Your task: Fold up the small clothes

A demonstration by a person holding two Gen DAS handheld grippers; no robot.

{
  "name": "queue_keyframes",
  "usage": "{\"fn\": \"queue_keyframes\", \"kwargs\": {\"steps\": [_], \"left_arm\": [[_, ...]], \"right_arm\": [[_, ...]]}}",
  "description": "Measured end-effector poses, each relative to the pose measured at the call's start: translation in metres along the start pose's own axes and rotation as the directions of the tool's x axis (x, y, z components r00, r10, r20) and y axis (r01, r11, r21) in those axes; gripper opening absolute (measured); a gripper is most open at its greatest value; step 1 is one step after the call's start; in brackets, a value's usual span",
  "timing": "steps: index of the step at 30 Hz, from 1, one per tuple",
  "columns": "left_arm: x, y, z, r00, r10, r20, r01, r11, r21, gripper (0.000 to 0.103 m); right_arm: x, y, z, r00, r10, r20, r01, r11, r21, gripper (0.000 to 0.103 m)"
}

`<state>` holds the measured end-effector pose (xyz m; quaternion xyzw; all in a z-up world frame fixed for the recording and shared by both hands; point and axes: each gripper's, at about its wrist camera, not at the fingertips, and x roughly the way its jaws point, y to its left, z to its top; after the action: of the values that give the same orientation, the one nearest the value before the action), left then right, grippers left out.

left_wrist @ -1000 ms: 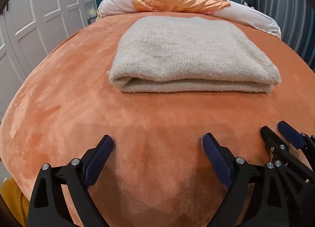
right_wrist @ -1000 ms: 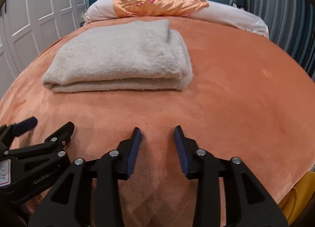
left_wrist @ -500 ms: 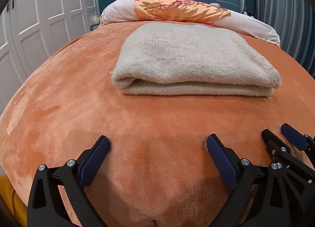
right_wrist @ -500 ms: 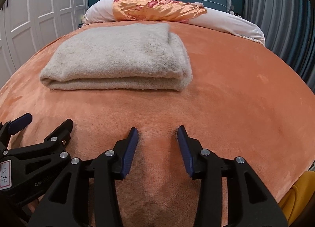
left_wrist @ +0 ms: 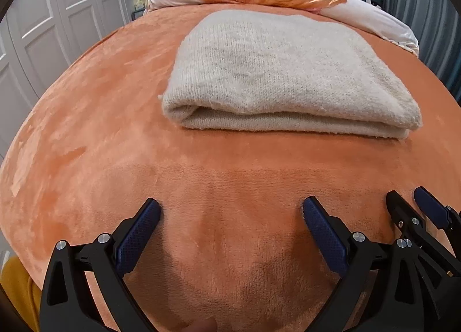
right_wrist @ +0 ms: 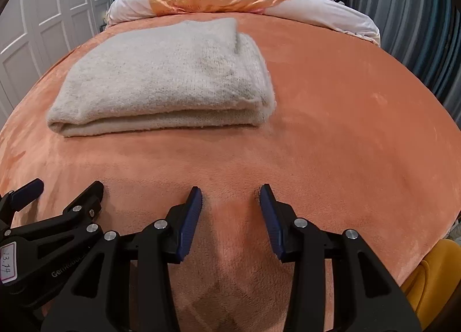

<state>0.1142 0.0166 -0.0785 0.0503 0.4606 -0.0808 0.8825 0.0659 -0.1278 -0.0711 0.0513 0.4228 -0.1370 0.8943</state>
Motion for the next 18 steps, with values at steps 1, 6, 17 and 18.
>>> {"fn": "queue_keyframes", "kwargs": {"steps": [1,6,17,18], "left_arm": [[0.0005,-0.0001,0.0012,1.0,0.0,-0.008,0.0,1.0,0.0,0.098],[0.0023,0.0007,0.0029,1.0,0.007,-0.026,-0.007,1.0,-0.01,0.098],[0.004,-0.0001,0.0068,0.998,0.015,-0.054,-0.016,1.0,-0.015,0.098],[0.0042,0.0,0.0071,0.998,0.015,-0.056,-0.016,1.0,-0.015,0.098]], "right_arm": [[0.0,0.0003,0.0004,1.0,-0.001,-0.002,0.001,1.0,-0.003,0.041],[0.0012,0.0028,0.0018,1.0,-0.011,-0.019,0.01,1.0,-0.019,0.041],[0.0021,0.0034,0.0046,0.999,-0.015,-0.036,0.015,1.0,-0.016,0.041],[0.002,0.0034,0.0048,0.999,-0.015,-0.036,0.015,1.0,-0.015,0.041]]}}
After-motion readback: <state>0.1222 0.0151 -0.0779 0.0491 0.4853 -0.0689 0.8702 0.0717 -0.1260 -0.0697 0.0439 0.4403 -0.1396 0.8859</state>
